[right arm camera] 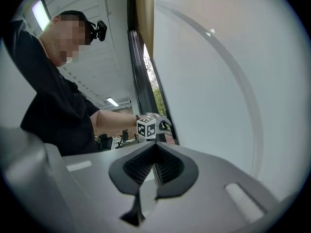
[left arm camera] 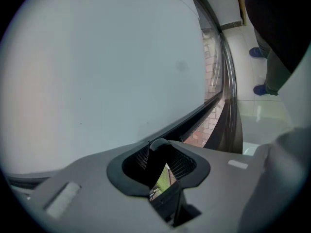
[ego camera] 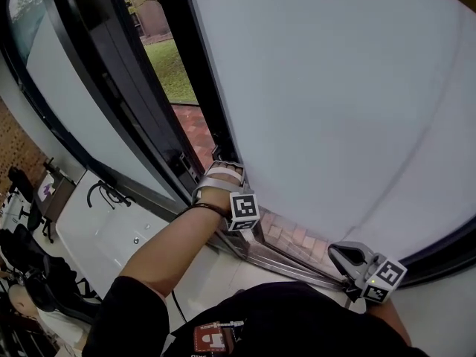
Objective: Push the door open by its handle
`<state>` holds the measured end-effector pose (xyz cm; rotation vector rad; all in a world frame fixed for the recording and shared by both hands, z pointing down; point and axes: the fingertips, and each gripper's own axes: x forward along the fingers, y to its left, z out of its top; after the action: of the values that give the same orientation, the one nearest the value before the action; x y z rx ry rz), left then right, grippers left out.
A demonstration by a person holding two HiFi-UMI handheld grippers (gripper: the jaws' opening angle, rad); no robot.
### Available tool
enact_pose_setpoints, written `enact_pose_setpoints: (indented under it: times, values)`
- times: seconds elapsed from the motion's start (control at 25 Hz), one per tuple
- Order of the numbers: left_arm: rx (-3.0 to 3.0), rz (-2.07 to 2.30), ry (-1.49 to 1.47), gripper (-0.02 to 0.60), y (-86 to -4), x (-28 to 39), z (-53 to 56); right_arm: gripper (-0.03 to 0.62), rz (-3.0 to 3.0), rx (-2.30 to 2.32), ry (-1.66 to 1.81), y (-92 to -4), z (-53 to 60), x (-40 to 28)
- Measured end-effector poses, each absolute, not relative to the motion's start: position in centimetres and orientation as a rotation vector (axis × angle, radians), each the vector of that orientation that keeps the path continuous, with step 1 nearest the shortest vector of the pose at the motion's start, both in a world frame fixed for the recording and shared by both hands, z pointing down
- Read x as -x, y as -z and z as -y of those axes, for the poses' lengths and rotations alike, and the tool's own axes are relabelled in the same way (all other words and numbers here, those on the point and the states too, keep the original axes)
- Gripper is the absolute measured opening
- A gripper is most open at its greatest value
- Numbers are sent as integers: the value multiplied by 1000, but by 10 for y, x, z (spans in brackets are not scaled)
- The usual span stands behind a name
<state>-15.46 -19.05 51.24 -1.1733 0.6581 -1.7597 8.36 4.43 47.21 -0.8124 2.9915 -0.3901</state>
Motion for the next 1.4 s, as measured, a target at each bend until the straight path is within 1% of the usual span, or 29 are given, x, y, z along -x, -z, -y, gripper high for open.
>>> enact_pose_setpoints:
  times: [0.28,0.44,0.64,0.72,0.84,0.96,1.16,1.24,1.4]
  values:
    - [1124,-645,1777,97,-509,131,260,0,-2995,899,390,-469,-20,-108]
    - [1111,-619,1771,94,-510,105,304,0,-2961,1004,349,-469,20,-112]
    - [1076,-539,1765,81,-538,74,364,0,-2950,1096,291,-480,59,-105]
    - [1067,-514,1734,75,-536,58,386,0,-2938,1138,287,-479,69,-110]
    - [1086,-522,1659,65,-519,26,412,0,-2938,1164,298,-466,76,-129]
    - [1094,-540,1597,26,-503,-11,442,0,-2952,1132,274,-473,87,-147]
    - [1066,-504,1566,29,-505,-52,496,0,-2991,1084,287,-477,122,-162]
    - [1068,-478,1554,20,-501,-71,514,0,-2997,1078,297,-473,137,-164]
    - [1084,-383,1484,12,-498,-134,552,0,-2986,1082,311,-477,181,-188]
